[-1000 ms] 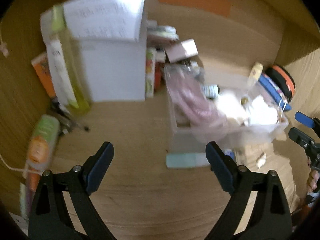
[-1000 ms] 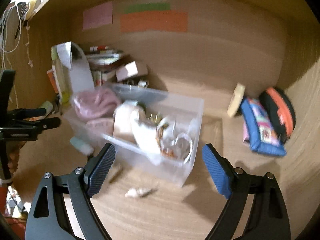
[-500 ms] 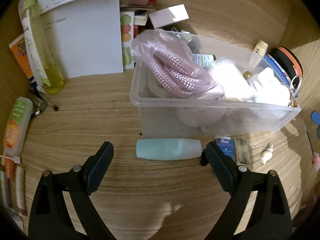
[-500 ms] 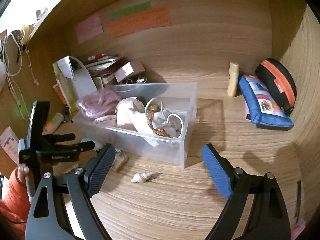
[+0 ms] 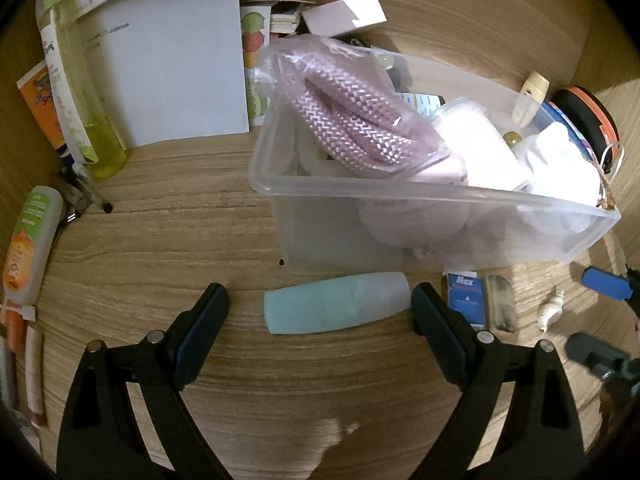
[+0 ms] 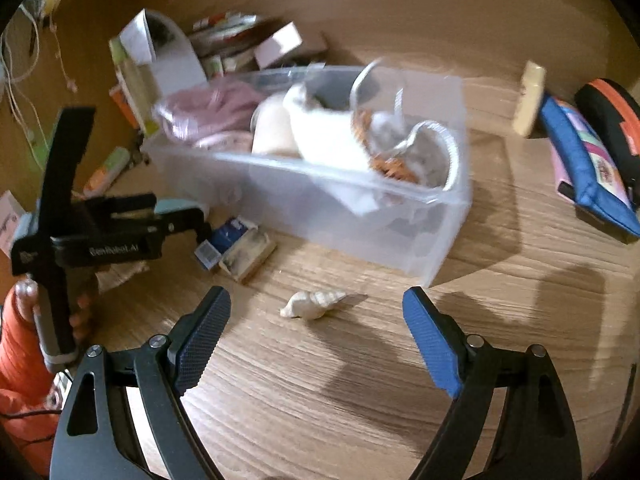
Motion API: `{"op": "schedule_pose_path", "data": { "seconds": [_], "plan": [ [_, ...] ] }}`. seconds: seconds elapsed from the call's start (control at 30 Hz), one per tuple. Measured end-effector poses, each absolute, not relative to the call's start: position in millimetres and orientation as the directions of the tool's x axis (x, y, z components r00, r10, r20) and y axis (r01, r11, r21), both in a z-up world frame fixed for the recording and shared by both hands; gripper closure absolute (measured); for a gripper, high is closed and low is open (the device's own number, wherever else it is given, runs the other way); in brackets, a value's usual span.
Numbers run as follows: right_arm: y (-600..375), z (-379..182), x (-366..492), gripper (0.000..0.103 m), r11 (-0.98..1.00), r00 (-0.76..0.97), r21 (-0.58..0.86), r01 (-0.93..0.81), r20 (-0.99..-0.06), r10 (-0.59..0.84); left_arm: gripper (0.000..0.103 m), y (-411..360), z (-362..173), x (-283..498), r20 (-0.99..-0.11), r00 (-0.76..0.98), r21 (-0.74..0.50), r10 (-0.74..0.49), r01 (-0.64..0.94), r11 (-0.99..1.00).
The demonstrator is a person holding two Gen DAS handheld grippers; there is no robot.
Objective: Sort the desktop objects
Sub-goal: 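Grasp the spiral seashell with the right gripper while the left grasps the teal tube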
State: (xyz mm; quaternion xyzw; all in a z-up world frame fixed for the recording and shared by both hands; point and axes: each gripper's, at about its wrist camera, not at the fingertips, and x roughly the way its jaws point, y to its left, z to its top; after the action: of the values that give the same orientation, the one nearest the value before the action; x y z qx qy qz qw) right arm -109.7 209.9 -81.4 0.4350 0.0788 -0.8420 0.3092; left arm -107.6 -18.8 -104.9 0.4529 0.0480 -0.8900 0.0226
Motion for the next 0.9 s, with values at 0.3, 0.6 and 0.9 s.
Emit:
{"op": "schedule_pose_path", "data": {
  "seconds": [0.3, 0.6, 0.9],
  "plan": [
    [190.6, -100.9, -98.7, 0.037, -0.779, -0.469, -0.019, 0.627, -0.808, -0.357, 0.030, -16.4, -103.4, -106.5, -0.797, -0.604, -0.021, -0.012, 0.049, -0.999],
    [193.9, -96.7, -100.2, 0.058, -0.778, -0.468, -0.008, 0.628, -0.803, -0.370, 0.030, -32.3, -100.6, -104.2, -0.791, -0.612, -0.083, 0.029, 0.060, -0.995],
    [195.1, -94.6, -102.5, 0.065, -0.779, -0.470, -0.007, 0.627, -0.800, -0.372, 0.030, -39.2, -92.6, -95.2, -0.762, -0.647, -0.098, 0.020, 0.084, -0.992]
  ]
}}
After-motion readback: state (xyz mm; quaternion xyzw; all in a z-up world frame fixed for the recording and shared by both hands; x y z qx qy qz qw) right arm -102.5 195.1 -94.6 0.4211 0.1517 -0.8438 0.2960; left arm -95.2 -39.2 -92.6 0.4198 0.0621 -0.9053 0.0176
